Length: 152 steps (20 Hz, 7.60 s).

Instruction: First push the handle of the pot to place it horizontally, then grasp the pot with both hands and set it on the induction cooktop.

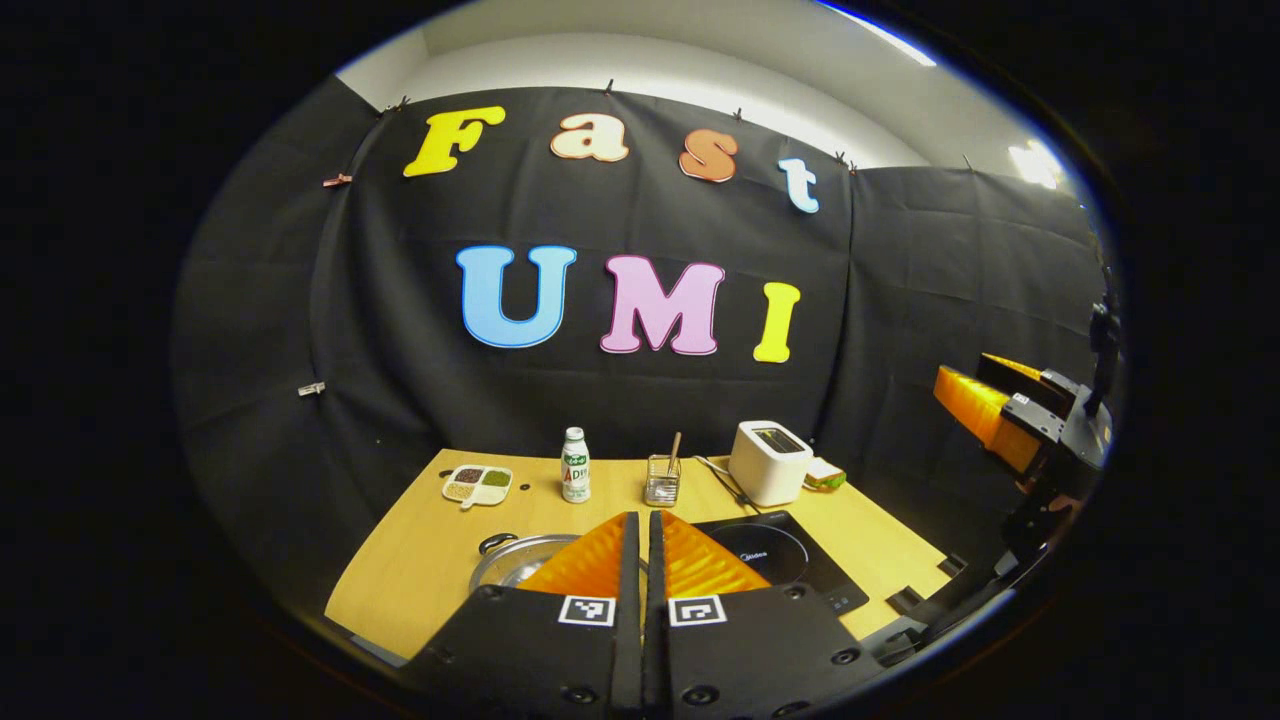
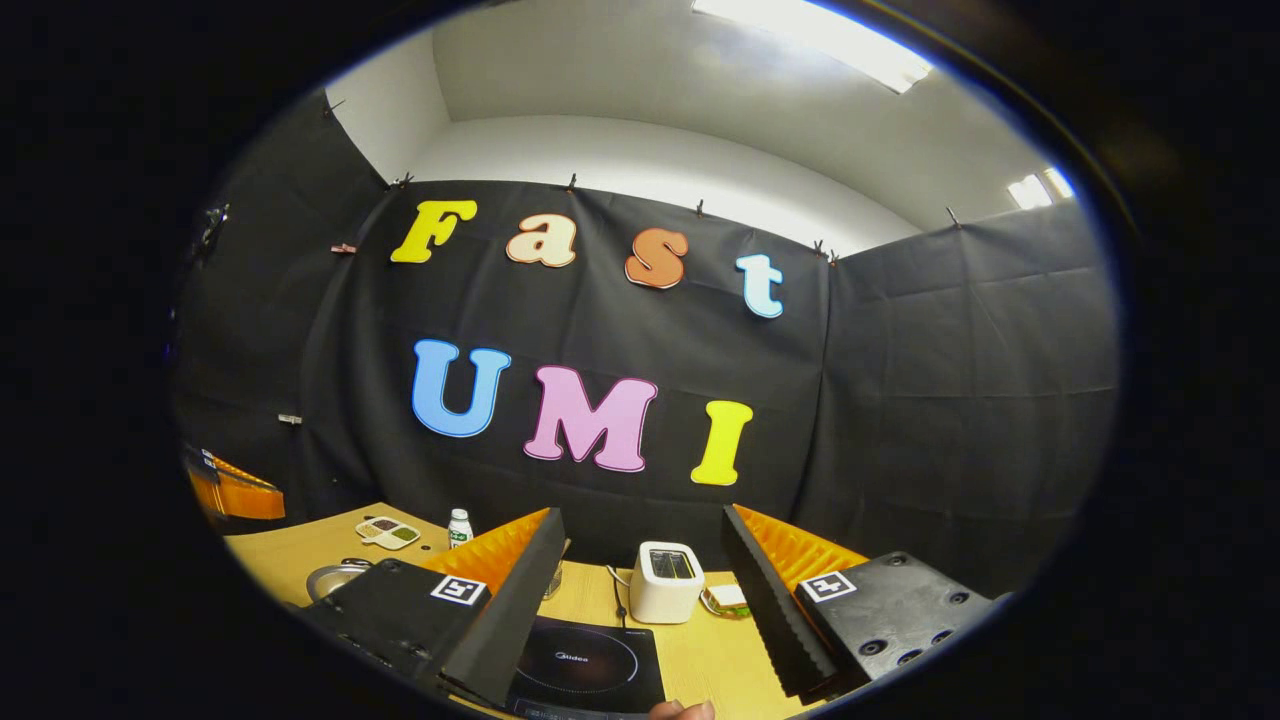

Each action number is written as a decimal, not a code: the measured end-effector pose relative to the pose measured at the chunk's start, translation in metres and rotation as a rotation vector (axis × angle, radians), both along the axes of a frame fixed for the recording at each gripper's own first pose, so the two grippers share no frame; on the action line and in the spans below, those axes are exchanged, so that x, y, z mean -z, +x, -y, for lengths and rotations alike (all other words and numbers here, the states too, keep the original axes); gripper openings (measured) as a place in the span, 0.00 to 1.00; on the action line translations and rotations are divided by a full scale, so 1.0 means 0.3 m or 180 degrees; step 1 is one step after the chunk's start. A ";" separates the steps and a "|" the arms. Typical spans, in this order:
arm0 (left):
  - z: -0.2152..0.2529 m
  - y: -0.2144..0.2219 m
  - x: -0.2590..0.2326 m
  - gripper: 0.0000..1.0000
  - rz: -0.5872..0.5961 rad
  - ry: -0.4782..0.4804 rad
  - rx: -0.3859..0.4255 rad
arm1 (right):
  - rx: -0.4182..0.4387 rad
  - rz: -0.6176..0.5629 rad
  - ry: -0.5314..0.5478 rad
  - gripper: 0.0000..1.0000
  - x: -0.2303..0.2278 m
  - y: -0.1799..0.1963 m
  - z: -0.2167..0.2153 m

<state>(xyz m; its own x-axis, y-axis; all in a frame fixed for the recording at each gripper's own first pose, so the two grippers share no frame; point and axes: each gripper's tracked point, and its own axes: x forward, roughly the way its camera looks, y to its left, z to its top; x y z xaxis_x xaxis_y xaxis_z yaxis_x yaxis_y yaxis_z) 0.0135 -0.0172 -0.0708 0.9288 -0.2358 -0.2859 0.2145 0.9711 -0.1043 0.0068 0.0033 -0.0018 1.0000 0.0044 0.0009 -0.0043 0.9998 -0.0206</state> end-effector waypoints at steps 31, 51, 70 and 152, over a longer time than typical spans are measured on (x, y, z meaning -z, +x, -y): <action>0.122 -0.050 1.067 0.05 -0.3267 0.0659 0.0630 | 0.0703 -0.0710 -0.0027 0.98 0.241 -0.101 0.370; 0.282 0.237 1.060 0.05 -0.3010 0.0871 0.0282 | 0.0798 -0.0891 0.0102 0.98 0.361 -0.028 0.558; 0.337 0.446 1.064 0.05 -0.2852 0.0782 0.0200 | 0.0623 -0.0945 -0.0012 0.98 0.377 0.061 0.449; -0.687 0.541 1.056 0.57 -0.1732 0.0244 -0.0587 | -0.1058 -0.3248 0.0524 0.52 1.292 0.352 -0.956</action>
<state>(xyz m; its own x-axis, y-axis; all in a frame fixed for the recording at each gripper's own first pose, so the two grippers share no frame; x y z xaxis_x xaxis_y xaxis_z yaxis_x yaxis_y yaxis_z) 0.1759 0.1888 -0.3877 0.6670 -0.0440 -0.7437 -0.0237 0.9965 -0.0802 0.1123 0.2901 -0.3895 0.4784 0.3511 -0.8049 -0.2145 0.9356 0.2806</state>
